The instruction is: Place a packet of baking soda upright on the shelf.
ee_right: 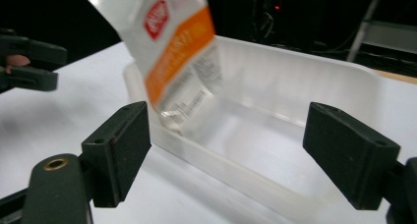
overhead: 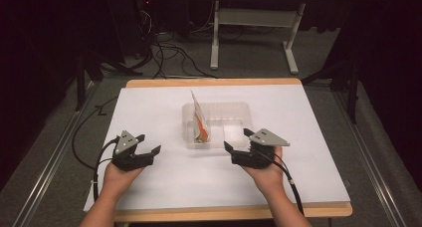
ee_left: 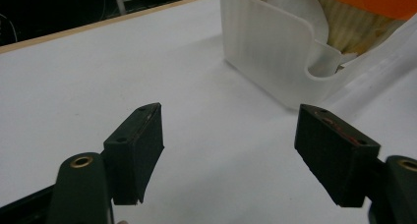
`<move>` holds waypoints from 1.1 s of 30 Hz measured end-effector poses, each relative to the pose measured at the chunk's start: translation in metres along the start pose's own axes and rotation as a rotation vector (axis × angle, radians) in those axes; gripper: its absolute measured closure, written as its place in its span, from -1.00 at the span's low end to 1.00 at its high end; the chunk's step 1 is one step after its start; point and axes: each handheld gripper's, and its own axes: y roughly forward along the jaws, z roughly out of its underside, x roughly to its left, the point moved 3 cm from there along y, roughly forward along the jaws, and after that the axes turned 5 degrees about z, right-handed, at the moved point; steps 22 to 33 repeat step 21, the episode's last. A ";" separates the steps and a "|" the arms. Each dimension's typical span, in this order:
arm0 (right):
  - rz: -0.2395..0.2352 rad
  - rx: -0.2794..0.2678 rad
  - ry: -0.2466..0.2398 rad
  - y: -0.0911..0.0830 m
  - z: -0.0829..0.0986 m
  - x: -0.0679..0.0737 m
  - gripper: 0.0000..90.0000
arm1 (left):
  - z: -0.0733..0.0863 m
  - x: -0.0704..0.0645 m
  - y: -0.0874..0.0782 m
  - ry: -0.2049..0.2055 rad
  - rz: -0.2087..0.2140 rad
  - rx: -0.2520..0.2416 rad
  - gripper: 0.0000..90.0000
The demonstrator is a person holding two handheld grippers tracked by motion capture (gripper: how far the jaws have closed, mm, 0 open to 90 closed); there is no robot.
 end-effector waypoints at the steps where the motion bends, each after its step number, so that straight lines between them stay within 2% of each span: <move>1: 0.012 0.001 -0.003 -0.005 0.002 -0.005 -0.59 | 0.000 0.000 0.000 0.002 0.001 0.004 -0.40; 5: 0.071 0.009 0.010 -0.031 0.015 -0.033 -0.57 | 0.001 -0.001 0.001 0.012 0.002 0.017 -0.40; 8: 0.131 0.026 0.017 -0.050 0.033 -0.056 -0.52 | 0.002 -0.004 0.002 0.016 0.003 0.020 -0.40; 10: 0.167 0.045 0.014 -0.057 0.049 -0.066 -0.46 | 0.002 -0.006 0.002 0.019 0.004 0.025 -0.40; 11: 0.198 0.078 0.001 -0.059 0.060 -0.073 -0.42 | 0.002 -0.006 0.002 0.022 0.005 0.026 -0.40; 12: 0.220 0.100 -0.006 -0.058 0.065 -0.077 -0.41 | 0.002 -0.007 0.002 0.023 0.005 0.027 -0.40; 14: 0.239 0.097 0.017 -0.057 0.064 -0.083 -0.41 | 0.002 -0.008 0.004 0.025 0.004 0.034 -0.40; 16: 0.243 0.081 0.025 -0.055 0.061 -0.083 -0.41 | 0.002 -0.008 0.005 0.029 0.001 0.040 -0.40; 18: 0.237 0.074 0.012 -0.052 0.058 -0.079 -0.41 | 0.002 -0.008 0.005 0.027 -0.004 0.038 -0.39; 21: 0.223 0.086 -0.003 -0.050 0.059 -0.074 -0.42 | 0.002 -0.008 0.004 0.028 -0.004 0.036 -0.39; 33: 0.223 0.086 -0.003 -0.050 0.059 -0.074 -0.42 | 0.002 -0.008 0.004 0.028 -0.004 0.036 -0.39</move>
